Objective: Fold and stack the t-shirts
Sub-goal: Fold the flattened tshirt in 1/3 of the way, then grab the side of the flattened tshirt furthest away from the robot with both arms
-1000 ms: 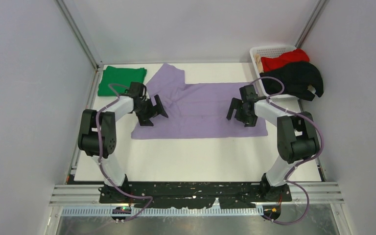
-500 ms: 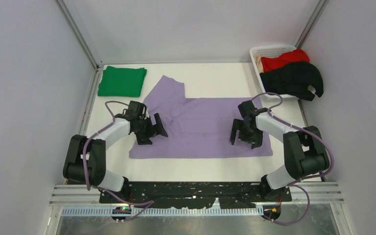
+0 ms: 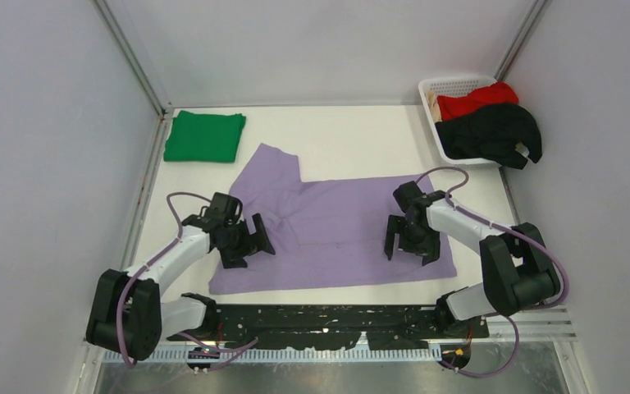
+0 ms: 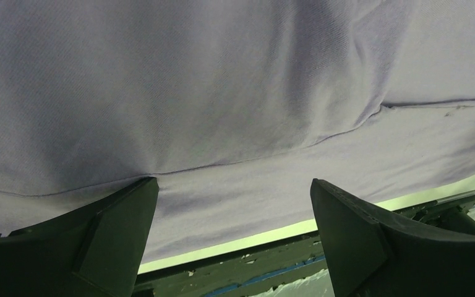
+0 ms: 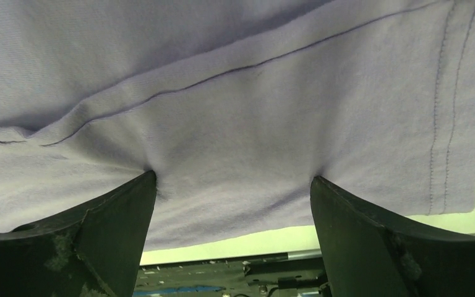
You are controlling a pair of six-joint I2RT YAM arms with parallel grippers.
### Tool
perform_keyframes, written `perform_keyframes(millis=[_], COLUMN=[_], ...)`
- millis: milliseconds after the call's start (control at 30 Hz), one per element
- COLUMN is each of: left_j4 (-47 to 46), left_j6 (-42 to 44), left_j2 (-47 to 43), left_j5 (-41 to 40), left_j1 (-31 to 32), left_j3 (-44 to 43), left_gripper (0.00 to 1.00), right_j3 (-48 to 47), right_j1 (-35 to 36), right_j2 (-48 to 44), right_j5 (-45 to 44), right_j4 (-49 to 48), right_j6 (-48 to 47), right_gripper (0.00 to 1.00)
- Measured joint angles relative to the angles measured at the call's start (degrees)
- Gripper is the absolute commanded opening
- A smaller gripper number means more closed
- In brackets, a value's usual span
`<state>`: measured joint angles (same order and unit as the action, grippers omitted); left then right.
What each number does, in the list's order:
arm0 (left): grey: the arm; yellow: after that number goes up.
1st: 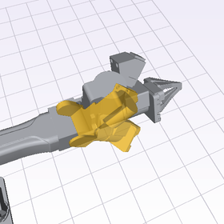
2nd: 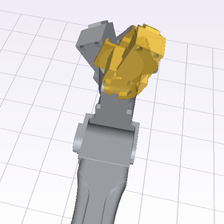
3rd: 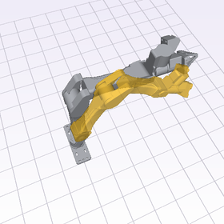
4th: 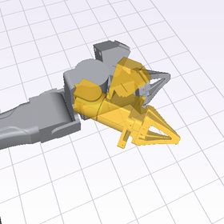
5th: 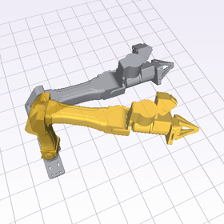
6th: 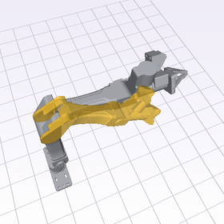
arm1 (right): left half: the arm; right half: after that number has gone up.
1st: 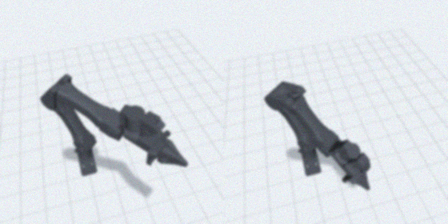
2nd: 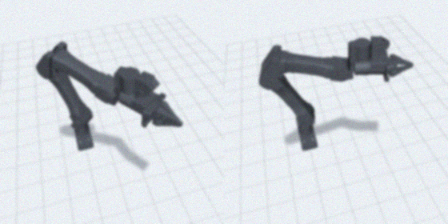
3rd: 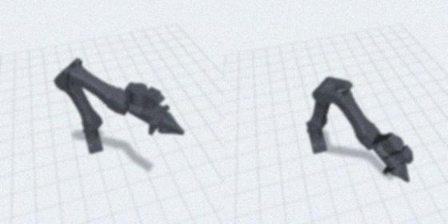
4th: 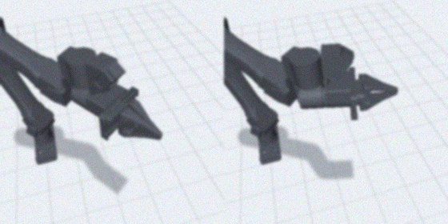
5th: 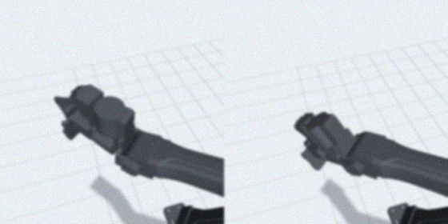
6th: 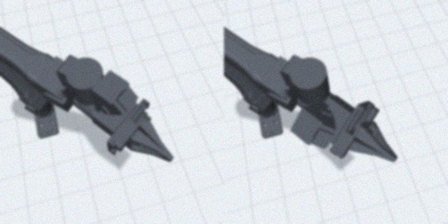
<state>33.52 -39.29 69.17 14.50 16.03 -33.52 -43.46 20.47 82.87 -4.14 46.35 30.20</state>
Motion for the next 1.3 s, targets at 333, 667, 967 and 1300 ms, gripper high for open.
perform_keyframes(millis=[333,667,967,1300], left_j4=[1.8,3.6,5.7,8.1], left_j6=[-1.3,-2.8,-3.7,-2.1], left_j2=[-3.9,-7.5,-9.8,-3.9], left_j5=[-0.9,-1.9,-1.9,-5.9], left_j1=[1.4,1.7,2.0,1.9], left_j3=[2.2,3.9,3.9,-17.8], left_gripper=[0.99,1.00,1.00,1.00], right_j3=[2.6,2.4,-0.8,-9.7], right_j1=[2.2,3.6,3.6,3.4], right_j2=[-1.9,-1.7,-3.6,-11.4], right_j5=[3.4,3.1,1.3,1.7], right_j4=[4.8,7.5,6.6,-0.6], right_j6=[0.0,-0.3,-1.5,-4.0], right_gripper=[0.95,0.95,0.95,0.95])
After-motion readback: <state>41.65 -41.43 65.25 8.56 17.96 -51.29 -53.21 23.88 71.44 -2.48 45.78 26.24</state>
